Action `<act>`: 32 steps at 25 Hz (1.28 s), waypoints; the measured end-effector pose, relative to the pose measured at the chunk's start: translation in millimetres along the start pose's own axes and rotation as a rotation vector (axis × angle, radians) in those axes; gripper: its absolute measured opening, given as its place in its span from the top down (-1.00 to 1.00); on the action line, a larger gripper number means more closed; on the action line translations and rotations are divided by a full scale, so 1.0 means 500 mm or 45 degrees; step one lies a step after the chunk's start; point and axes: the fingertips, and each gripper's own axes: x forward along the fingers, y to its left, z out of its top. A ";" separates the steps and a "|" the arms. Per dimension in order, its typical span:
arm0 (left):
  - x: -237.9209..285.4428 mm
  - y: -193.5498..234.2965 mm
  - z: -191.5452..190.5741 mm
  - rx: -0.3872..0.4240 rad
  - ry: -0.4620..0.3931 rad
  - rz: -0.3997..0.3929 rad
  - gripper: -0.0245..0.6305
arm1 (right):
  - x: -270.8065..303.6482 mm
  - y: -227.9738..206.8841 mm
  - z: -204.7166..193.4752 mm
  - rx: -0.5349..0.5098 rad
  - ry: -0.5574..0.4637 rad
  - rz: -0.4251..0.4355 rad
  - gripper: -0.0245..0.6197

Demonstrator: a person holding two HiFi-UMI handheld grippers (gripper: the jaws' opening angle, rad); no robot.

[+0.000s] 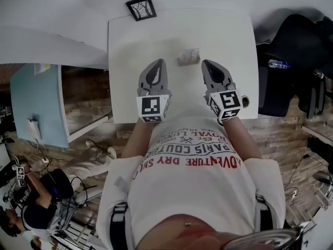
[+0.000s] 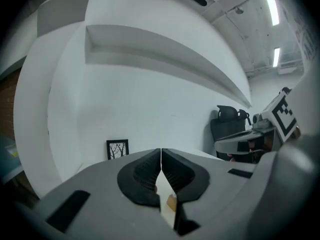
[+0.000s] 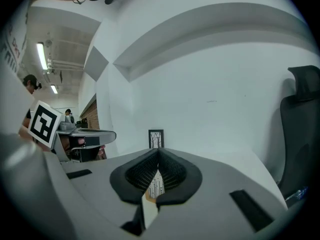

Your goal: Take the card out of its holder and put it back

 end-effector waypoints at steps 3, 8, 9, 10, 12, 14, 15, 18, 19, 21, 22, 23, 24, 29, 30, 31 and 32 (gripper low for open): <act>-0.007 -0.023 0.016 -0.022 -0.002 -0.017 0.84 | -0.001 -0.002 0.008 -0.043 -0.010 -0.033 0.86; -0.012 -0.039 0.018 -0.057 0.009 -0.046 0.84 | -0.011 -0.010 0.011 -0.065 -0.003 -0.079 0.86; -0.013 -0.037 0.015 -0.069 0.015 -0.042 0.84 | -0.013 -0.011 0.012 -0.069 -0.003 -0.084 0.86; -0.014 -0.035 0.013 -0.081 0.020 -0.036 0.84 | -0.014 -0.011 0.012 -0.074 -0.001 -0.086 0.86; -0.014 -0.031 0.008 -0.102 0.032 -0.020 0.84 | -0.016 -0.012 0.009 -0.094 0.011 -0.089 0.86; -0.016 -0.028 0.004 -0.100 0.047 -0.001 0.83 | -0.017 -0.009 0.005 -0.110 0.023 -0.087 0.86; -0.016 -0.027 0.003 -0.093 0.053 0.005 0.83 | -0.018 -0.007 0.005 -0.109 0.026 -0.084 0.86; -0.017 -0.031 0.006 -0.090 0.053 0.004 0.84 | -0.020 -0.006 0.003 -0.102 0.034 -0.080 0.86; -0.016 -0.033 0.007 -0.091 0.050 0.001 0.84 | -0.022 -0.007 0.003 -0.102 0.036 -0.081 0.86; -0.015 -0.039 0.007 -0.088 0.045 -0.005 0.83 | -0.024 -0.011 0.002 -0.100 0.037 -0.085 0.86; -0.013 -0.044 0.007 -0.083 0.046 -0.012 0.84 | -0.026 -0.014 0.002 -0.097 0.037 -0.089 0.86; -0.011 -0.049 0.006 -0.079 0.048 -0.021 0.83 | -0.027 -0.018 0.001 -0.095 0.039 -0.094 0.86; -0.009 -0.054 0.006 -0.076 0.051 -0.030 0.84 | -0.029 -0.021 0.001 -0.093 0.042 -0.100 0.86; -0.005 -0.060 0.002 -0.069 0.065 -0.047 0.84 | -0.028 -0.018 -0.007 -0.091 0.060 -0.095 0.86; -0.004 -0.060 -0.001 -0.068 0.068 -0.047 0.83 | -0.027 -0.018 -0.009 -0.091 0.064 -0.094 0.86; -0.003 -0.060 -0.005 -0.069 0.071 -0.047 0.83 | -0.027 -0.019 -0.011 -0.092 0.068 -0.094 0.86; -0.003 -0.060 -0.008 -0.070 0.072 -0.047 0.83 | -0.027 -0.020 -0.012 -0.092 0.070 -0.094 0.86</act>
